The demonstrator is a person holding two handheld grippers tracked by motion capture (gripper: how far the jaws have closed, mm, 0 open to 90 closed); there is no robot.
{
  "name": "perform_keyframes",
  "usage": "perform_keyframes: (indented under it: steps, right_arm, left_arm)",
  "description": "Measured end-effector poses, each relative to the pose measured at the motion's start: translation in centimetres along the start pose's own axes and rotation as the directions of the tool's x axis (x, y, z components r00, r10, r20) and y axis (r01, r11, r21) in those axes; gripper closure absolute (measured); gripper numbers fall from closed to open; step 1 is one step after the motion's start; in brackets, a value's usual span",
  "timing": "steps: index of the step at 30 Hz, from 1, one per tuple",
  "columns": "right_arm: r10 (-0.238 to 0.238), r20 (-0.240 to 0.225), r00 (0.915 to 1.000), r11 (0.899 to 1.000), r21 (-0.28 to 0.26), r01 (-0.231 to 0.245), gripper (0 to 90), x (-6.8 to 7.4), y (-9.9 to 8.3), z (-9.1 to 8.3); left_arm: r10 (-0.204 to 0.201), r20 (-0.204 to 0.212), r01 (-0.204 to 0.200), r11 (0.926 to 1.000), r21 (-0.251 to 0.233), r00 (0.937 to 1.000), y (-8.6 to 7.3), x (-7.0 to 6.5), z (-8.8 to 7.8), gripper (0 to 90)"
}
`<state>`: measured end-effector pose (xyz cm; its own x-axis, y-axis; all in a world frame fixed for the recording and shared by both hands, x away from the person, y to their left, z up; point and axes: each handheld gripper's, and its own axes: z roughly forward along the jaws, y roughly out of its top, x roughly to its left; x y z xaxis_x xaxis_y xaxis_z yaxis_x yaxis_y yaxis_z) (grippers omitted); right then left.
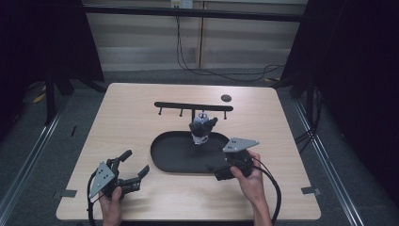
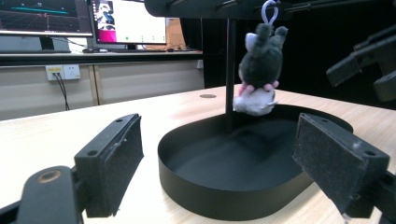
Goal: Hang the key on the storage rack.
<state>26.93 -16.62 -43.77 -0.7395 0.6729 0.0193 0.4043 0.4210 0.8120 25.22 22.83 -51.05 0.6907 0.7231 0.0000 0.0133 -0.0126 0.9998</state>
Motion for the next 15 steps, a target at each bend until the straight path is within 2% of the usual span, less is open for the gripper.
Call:
perform_keyframes:
  steps: [2,4,6,7,9,10,11,13,15]
  right_arm:
    - [0.012,0.038,0.9992,0.998,-0.057,-0.009,19.9,0.1,-1.4,0.0]
    - [0.018,0.079,0.9967,0.992,-0.126,-0.008,17.8,0.2,-2.6,0.0]
    - [0.04,0.134,0.9902,0.981,-0.193,-0.014,15.6,0.5,-4.0,0.1]
    - [0.046,0.157,0.9865,0.978,-0.208,-0.013,15.6,0.5,-4.6,0.2]
    - [0.076,0.219,0.9728,0.973,-0.227,-0.025,16.1,0.6,-5.6,0.3]
    - [0.093,0.227,0.9694,0.968,-0.247,-0.035,16.0,0.6,-6.0,0.3]
    - [0.123,0.244,0.9618,0.952,-0.304,-0.045,16.0,0.7,-6.7,0.2]
    - [0.164,0.281,0.9456,0.924,-0.381,-0.047,15.1,0.8,-7.6,0.1]
    - [0.185,0.302,0.9353,0.904,-0.425,-0.042,14.4,0.9,-8.3,0.2]
  left_arm:
    - [0.0,0.0,0.0,1.0,0.0,1.0,0.0,0.0,0.0,15.5]
    - [-0.001,0.0,0.001,1.0,0.0,1.0,0.0,0.0,0.0,15.5]
    - [-0.001,0.0,0.001,1.0,0.0,1.0,0.0,0.0,0.0,15.5]
    - [-0.001,0.0,0.001,1.0,0.0,1.0,0.0,0.0,0.0,15.5]
    - [-0.001,0.0,0.001,1.0,-0.001,1.0,0.0,0.0,0.0,15.5]
    - [-0.001,-0.001,0.001,1.0,0.0,1.0,0.0,0.0,0.0,15.5]
    - [-0.001,0.0,0.001,1.0,-0.001,1.0,0.0,0.0,0.0,15.5]
    - [-0.001,-0.001,0.001,1.0,-0.001,1.0,0.0,0.0,0.0,15.5]
    - [-0.001,-0.001,0.001,1.0,0.0,1.0,0.0,0.0,0.0,15.5]
